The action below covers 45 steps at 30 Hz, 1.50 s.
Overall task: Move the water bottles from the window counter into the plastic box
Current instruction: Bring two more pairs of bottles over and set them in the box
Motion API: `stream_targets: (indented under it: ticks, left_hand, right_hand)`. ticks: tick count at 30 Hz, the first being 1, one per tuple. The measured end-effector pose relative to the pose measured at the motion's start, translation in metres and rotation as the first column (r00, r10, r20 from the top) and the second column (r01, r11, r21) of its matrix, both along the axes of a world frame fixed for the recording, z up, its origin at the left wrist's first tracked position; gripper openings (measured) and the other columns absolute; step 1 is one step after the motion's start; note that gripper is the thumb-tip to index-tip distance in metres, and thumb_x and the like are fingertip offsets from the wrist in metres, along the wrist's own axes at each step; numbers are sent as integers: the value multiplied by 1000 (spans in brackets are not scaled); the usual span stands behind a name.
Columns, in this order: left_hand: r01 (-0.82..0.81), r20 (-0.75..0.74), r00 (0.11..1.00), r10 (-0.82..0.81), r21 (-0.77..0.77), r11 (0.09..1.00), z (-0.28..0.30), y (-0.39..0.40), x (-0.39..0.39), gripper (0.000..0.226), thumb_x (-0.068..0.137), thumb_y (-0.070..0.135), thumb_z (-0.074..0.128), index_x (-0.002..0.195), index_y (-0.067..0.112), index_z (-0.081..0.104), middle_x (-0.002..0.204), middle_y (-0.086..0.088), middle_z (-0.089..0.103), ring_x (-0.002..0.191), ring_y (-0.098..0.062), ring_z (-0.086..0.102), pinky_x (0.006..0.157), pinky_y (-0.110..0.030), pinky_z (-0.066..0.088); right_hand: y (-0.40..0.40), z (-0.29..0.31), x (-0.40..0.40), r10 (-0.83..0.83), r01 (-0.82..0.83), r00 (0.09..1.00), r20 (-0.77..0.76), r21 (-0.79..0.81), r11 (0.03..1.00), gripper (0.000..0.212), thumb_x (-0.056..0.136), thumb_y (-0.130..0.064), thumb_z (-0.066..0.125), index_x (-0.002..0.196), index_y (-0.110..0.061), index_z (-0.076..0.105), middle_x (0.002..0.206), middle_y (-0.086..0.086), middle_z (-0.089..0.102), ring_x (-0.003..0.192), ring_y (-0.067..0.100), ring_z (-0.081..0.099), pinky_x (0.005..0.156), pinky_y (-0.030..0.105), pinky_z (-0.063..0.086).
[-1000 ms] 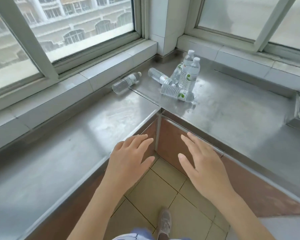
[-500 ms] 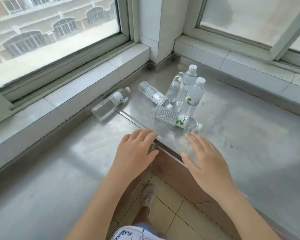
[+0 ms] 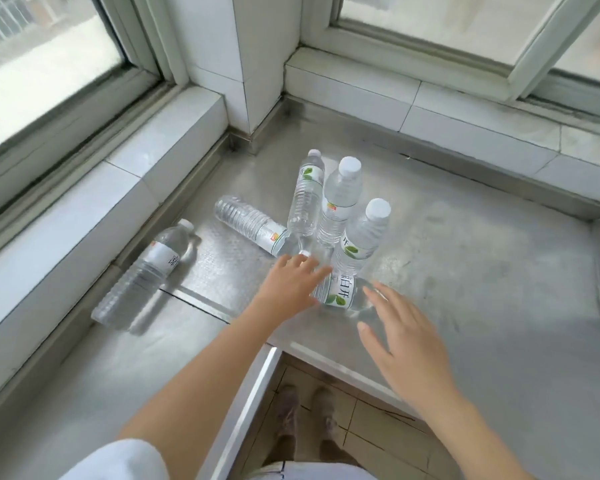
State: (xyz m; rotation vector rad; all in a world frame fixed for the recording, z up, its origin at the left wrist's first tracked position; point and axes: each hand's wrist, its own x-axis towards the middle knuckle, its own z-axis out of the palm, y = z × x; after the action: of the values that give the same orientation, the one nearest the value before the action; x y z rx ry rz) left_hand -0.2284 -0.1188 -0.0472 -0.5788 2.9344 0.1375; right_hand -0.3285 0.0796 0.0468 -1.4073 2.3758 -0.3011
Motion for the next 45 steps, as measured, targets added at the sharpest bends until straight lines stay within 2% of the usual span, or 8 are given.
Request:
stream_targets:
  ticks: [7, 17, 21, 24, 29, 32, 40, 45]
  left_hand:
    - [86, 57, 995, -86, 0, 996, 0, -12, -22, 71, 80, 51, 69, 140, 25, 43, 115, 0, 65, 113, -23, 57, 106, -37, 29]
    - [-281, -169, 932, 321, 222, 934, -12, 14, 15, 69, 75, 53, 72, 133, 22, 53, 124, 0, 60, 118, -23, 51, 63, -32, 48]
    - [-435, -395, 743, 540, 328, 838, -6, 26, 41, 66, 64, 48, 82, 120, 22, 61, 105, 4, 60, 99, -20, 54, 56, -28, 41]
    - [-501, -440, 522, 731, 535, 680, -3, 34, 48, 69, 61, 33, 88, 122, 19, 58, 104, 7, 53, 103, -14, 46, 73, -24, 41]
    - [-423, -308, 120, 944, 844, 329, 3, 37, 39, 75, 60, 29, 93, 124, 23, 54, 105, 5, 48, 102, -9, 48, 91, -24, 40]
    - [-353, -277, 14, 961, 898, 264, 0, 42, 38, 76, 61, 32, 92, 126, 27, 53, 107, 8, 48, 104, 0, 49, 92, -25, 42]
    - [-430, -332, 107, 937, 835, 344, -17, 52, 46, 57, 72, 16, 85, 115, 37, 53, 106, 11, 52, 100, -10, 53, 89, -44, 54]
    - [-384, -90, 181, 979, 910, 155, -11, 41, 39, 85, 70, 26, 87, 141, 28, 40, 125, 17, 57, 112, -4, 59, 95, -27, 49]
  right_hand:
    - [-16, -2, -19, -12, 10, 998, 62, 30, 999, 54, 97, -48, 34, 148, -36, 22, 157, -15, 19, 144, 8, 17, 114, 26, 14]
    - [-17, -5, -26, 21, -18, 996, 82, -40, 999, 51, 97, -46, 38, 146, -33, 31, 154, -15, 26, 142, 6, 22, 112, 24, 16]
    - [-22, -7, -23, 50, -38, 992, 113, -107, 993, 50, 96, -45, 43, 144, -33, 35, 149, -19, 32, 138, 2, 26, 107, 19, 19]
    - [-30, -12, -23, -38, 108, 947, 318, -205, 973, 48, 92, -37, 57, 137, -35, 42, 139, -23, 41, 129, -4, 37, 105, 21, 28]
    - [-56, -32, -33, -220, 539, 625, 749, -210, 816, 56, 82, -11, 73, 119, -41, 45, 129, -7, 54, 111, 1, 54, 105, 38, 42]
    - [-71, -41, -42, -221, 622, 538, 814, -205, 756, 73, 78, -6, 76, 134, -32, 37, 133, -3, 50, 118, 15, 54, 97, 35, 46]
    - [-98, -64, -61, -170, 538, 641, 748, -280, 795, 76, 68, -7, 84, 130, -27, 45, 126, -12, 58, 115, -1, 55, 94, 24, 44]
    - [-107, -69, -60, -122, 532, 662, 740, -348, 772, 63, 68, 3, 82, 113, -28, 51, 111, -14, 63, 100, -4, 60, 84, 14, 44]
